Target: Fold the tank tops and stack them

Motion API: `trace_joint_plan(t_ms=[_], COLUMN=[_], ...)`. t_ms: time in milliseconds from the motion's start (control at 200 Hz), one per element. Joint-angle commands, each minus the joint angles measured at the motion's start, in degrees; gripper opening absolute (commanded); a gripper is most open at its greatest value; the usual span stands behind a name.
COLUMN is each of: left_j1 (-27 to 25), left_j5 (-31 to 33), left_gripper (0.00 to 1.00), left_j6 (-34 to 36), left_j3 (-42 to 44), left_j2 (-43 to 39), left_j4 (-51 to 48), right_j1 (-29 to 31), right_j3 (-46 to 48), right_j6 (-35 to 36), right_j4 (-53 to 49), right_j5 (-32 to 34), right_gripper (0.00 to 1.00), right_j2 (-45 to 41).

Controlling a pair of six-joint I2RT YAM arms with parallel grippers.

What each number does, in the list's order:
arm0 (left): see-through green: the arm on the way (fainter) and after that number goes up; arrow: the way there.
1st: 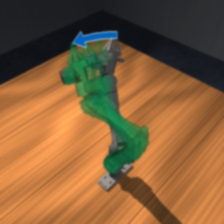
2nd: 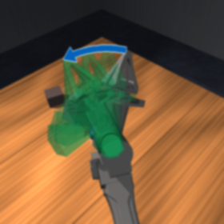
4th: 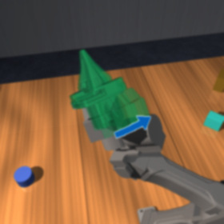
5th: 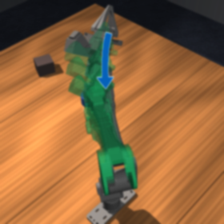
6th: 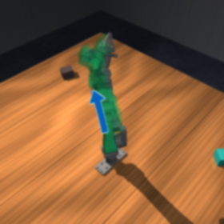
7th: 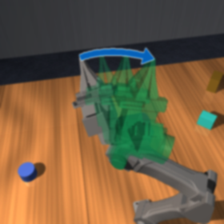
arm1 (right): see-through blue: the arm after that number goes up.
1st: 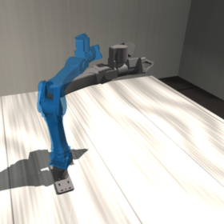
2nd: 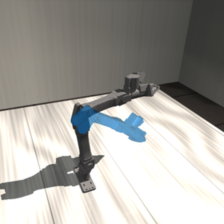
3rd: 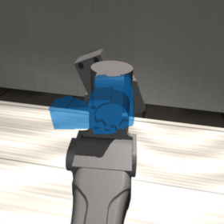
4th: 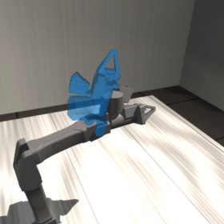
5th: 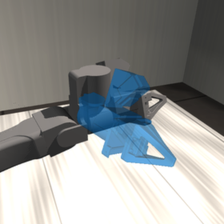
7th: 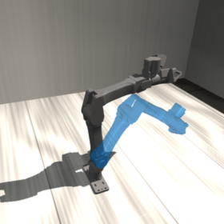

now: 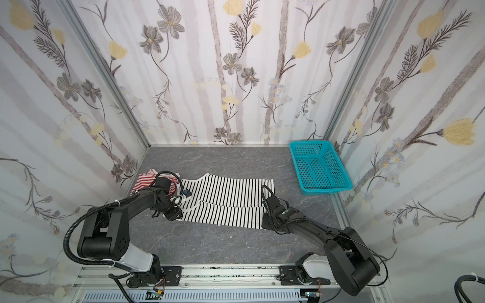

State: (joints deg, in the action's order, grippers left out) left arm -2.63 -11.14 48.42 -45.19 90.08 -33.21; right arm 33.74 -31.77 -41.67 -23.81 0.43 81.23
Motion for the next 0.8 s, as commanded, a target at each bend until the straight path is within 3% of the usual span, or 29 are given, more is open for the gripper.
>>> trace_joint_plan(t_ms=[0, 220, 385, 555, 794], left_j1=[0.0, -0.2, -0.6, -1.2, -2.3], left_j5=[0.3, -4.2, -7.0, -10.9, -11.2], left_gripper=[0.49, 0.5, 0.6, 0.63, 0.64], left_j6=[2.2, 2.4, 0.9, -5.0, -12.7], left_j3=[2.1, -1.8, -9.0, -24.7, -45.1], left_j2=[0.8, -1.4, -0.1, 9.7, 24.7], left_j4=[-7.6, -12.6, -13.4, -13.3, -12.9], right_j1=[0.1, -0.7, -6.7, -13.1, -16.8], right_j3=[-1.1, -9.9, -18.7, -31.0, -46.2], right_j6=[-1.7, 0.1, 5.0, 10.0, 12.2], right_j4=[-5.7, -6.3, -6.0, -5.7, -6.4], right_j5=[0.0, -0.6, 0.5, 1.2, 0.1], right_gripper=[0.44, 0.51, 0.51, 0.51, 0.5], right_j2=[-2.5, -2.5, 3.6, 16.5, 33.6])
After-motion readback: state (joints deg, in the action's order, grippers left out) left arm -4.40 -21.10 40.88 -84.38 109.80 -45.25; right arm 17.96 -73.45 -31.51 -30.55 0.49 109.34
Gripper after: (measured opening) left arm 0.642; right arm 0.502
